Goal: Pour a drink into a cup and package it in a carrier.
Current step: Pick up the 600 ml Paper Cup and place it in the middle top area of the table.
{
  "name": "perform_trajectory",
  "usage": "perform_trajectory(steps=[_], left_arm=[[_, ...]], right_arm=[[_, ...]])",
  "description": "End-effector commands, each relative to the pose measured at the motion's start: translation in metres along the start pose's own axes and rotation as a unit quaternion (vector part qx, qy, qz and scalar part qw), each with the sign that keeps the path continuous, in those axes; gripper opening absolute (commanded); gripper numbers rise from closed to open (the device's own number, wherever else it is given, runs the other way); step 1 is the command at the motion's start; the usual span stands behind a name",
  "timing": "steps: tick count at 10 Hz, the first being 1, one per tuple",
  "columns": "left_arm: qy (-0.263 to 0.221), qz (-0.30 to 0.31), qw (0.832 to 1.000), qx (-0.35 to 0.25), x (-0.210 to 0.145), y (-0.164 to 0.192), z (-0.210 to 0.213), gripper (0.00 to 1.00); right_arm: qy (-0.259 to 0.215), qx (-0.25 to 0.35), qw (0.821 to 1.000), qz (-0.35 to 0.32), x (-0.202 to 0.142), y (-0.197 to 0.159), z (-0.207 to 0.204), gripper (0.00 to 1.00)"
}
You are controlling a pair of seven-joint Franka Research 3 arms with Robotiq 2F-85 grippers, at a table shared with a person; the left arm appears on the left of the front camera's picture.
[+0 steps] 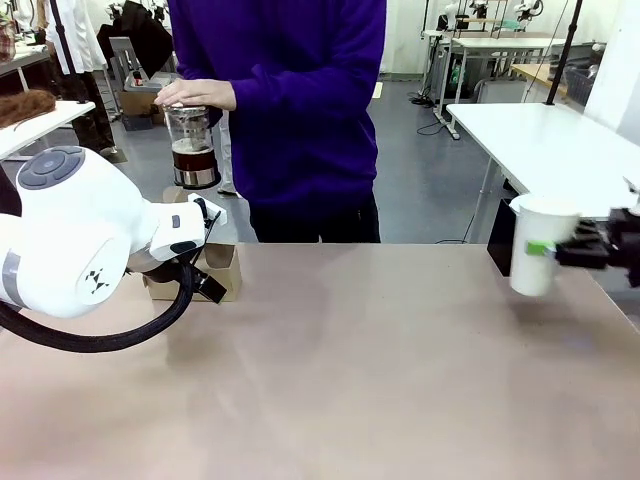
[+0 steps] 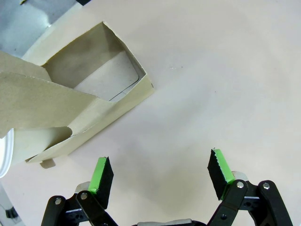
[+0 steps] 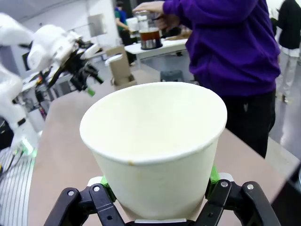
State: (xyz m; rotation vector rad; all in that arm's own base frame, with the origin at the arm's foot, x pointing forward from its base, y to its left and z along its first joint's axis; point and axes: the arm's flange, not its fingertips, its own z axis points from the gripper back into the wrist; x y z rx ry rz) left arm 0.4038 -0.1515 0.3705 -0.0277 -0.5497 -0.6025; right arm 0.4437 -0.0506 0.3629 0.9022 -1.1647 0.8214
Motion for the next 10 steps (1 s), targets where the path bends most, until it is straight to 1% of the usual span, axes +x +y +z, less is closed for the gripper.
perform_trajectory(steps=[1, 4, 6, 8, 10], left_arm=[[0.0, 0.0, 1.0, 0.0, 0.0, 0.0, 0.0, 1.0], [0.0, 0.0, 1.0, 0.0, 0.0, 0.0, 0.0, 1.0], [0.0, 0.0, 1.0, 0.0, 0.0, 0.0, 0.0, 1.0], [0.0, 0.0, 1.0, 0.0, 0.0, 0.0, 0.0, 1.0], [0.0, 0.0, 1.0, 0.0, 0.0, 0.0, 0.0, 1.0]], right_arm=[[-0.008, -0.02, 1.0, -0.013, 0.03, 0.009, -0.064, 0.8], [-0.042, -0.026, 0.999, -0.004, 0.041, -0.004, -0.157, 0.8], [-0.048, -0.037, 0.998, -0.006, 0.03, -0.017, -0.212, 0.8], [-0.041, -0.052, 0.998, -0.003, 0.011, -0.033, -0.246, 0.8], [-0.04, -0.055, 0.998, -0.01, -0.011, -0.043, -0.263, 0.8]])
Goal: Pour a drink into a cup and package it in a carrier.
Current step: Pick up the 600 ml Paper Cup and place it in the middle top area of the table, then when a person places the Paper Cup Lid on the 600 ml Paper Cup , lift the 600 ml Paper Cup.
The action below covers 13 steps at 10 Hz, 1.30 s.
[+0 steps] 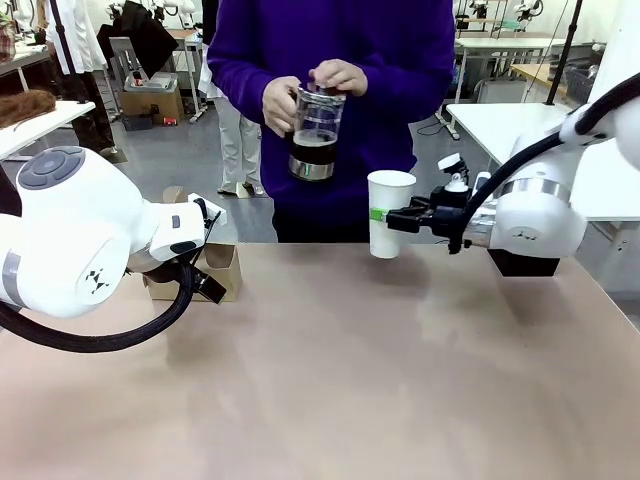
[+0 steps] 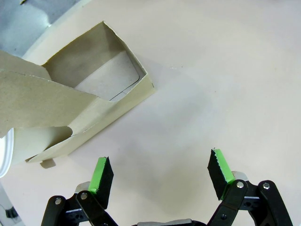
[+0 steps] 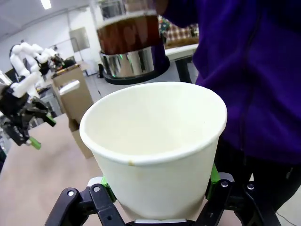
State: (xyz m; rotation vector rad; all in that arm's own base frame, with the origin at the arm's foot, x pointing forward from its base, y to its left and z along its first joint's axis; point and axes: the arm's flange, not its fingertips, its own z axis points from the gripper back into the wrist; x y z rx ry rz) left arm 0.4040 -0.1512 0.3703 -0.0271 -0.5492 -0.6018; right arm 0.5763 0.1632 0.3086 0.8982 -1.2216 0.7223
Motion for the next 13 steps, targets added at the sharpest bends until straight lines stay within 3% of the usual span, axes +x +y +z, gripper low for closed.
perform_trajectory(steps=[1, 3, 13], left_arm=[[-0.001, 0.0, 1.0, -0.001, 0.0, -0.0002, 0.0004, 1.0], [-0.001, 0.0, 1.0, -0.001, 0.0, -0.0002, 0.0004, 1.0], [-0.001, 0.0, 1.0, -0.001, 0.0, -0.0002, 0.0004, 1.0]], right_arm=[[-0.009, -0.022, 1.0, 0.009, -0.0094, -0.0067, -0.0118, 0.8], [-0.008, 0.016, 1.0, -0.002, -0.0119, -0.009, -0.0061, 0.8], [0.001, -0.004, 1.0, -0.008, -0.016, -0.0078, -0.0072, 0.8]])
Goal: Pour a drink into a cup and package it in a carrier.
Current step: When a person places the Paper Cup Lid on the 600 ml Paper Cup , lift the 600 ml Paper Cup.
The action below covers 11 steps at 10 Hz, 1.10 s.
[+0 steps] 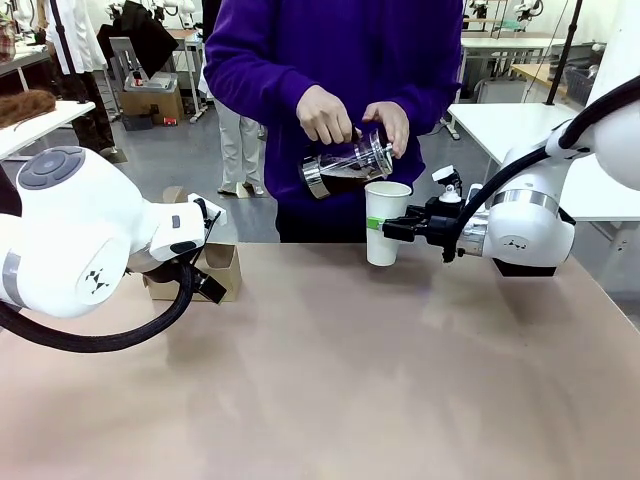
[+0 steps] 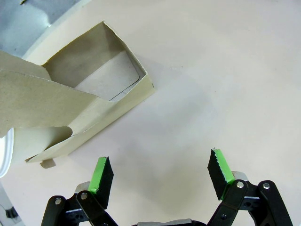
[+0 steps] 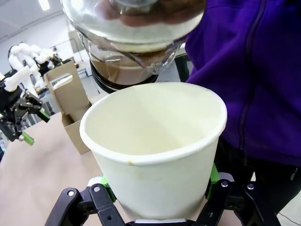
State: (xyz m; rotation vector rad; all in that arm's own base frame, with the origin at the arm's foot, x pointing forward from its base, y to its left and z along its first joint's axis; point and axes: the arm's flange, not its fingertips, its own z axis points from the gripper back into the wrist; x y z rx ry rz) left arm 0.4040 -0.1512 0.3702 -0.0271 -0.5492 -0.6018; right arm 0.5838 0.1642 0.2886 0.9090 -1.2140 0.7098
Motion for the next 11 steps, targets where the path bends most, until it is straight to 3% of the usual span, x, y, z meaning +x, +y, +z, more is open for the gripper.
perform_trajectory(steps=[1, 11], left_arm=[[-0.001, 0.0, 1.0, -0.001, 0.0, -0.0002, 0.0004, 1.0], [-0.001, 0.0, 1.0, -0.001, 0.0, -0.0002, 0.0004, 1.0]], right_arm=[[0.002, -0.004, 1.0, 0.0, 0.002, 0.0018, -0.0009, 0.8], [0.002, -0.004, 1.0, 0.0, 0.002, 0.0018, -0.0009, 0.8]])
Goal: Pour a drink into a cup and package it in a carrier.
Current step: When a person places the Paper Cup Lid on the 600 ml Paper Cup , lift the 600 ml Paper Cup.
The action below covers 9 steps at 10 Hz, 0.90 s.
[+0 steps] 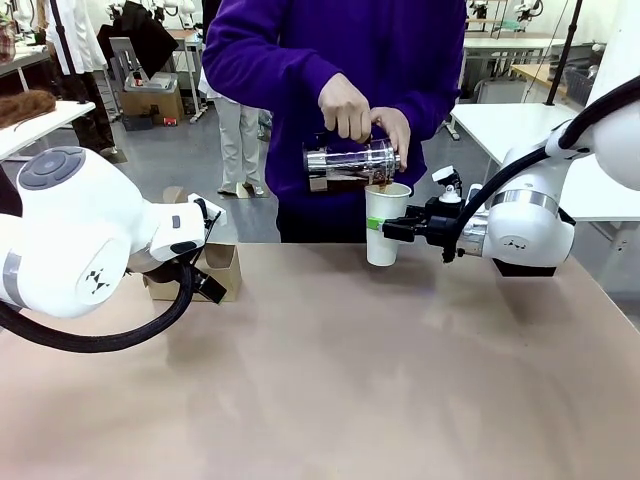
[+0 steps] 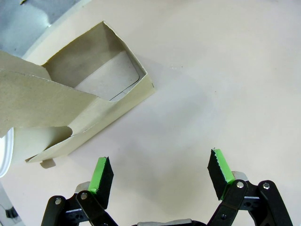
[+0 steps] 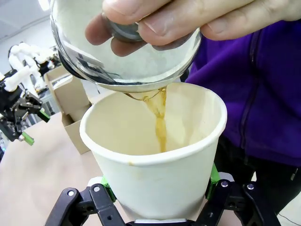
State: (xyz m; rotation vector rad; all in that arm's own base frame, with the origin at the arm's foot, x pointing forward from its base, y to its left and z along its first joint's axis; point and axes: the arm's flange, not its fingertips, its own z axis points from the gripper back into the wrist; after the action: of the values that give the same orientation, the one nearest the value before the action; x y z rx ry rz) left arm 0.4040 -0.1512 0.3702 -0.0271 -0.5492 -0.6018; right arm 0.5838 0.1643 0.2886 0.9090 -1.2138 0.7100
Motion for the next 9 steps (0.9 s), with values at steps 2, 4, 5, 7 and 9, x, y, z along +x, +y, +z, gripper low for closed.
perform_trajectory(steps=[2, 4, 5, 7, 9], left_arm=[[-0.001, 0.0, 1.0, -0.001, 0.0, -0.0002, 0.0004, 1.0], [-0.001, 0.0, 1.0, -0.001, 0.0, -0.0002, 0.0004, 1.0], [-0.001, 0.0, 1.0, -0.001, 0.0, -0.0002, 0.0004, 1.0], [-0.001, 0.0, 1.0, -0.001, 0.0, -0.0002, 0.0004, 1.0], [-0.001, 0.0, 1.0, -0.001, 0.0, -0.0002, 0.0004, 1.0]], right_arm=[[0.001, -0.004, 1.0, 0.0, 0.002, 0.0017, -0.0008, 0.8], [0.001, -0.004, 1.0, 0.0, 0.002, 0.0017, -0.0008, 0.8], [0.001, -0.004, 1.0, 0.0, 0.002, 0.0017, -0.0008, 0.8], [0.001, -0.004, 1.0, 0.0, 0.002, 0.0017, -0.0008, 0.8], [0.001, -0.004, 1.0, 0.0, 0.002, 0.0017, -0.0008, 0.8]])
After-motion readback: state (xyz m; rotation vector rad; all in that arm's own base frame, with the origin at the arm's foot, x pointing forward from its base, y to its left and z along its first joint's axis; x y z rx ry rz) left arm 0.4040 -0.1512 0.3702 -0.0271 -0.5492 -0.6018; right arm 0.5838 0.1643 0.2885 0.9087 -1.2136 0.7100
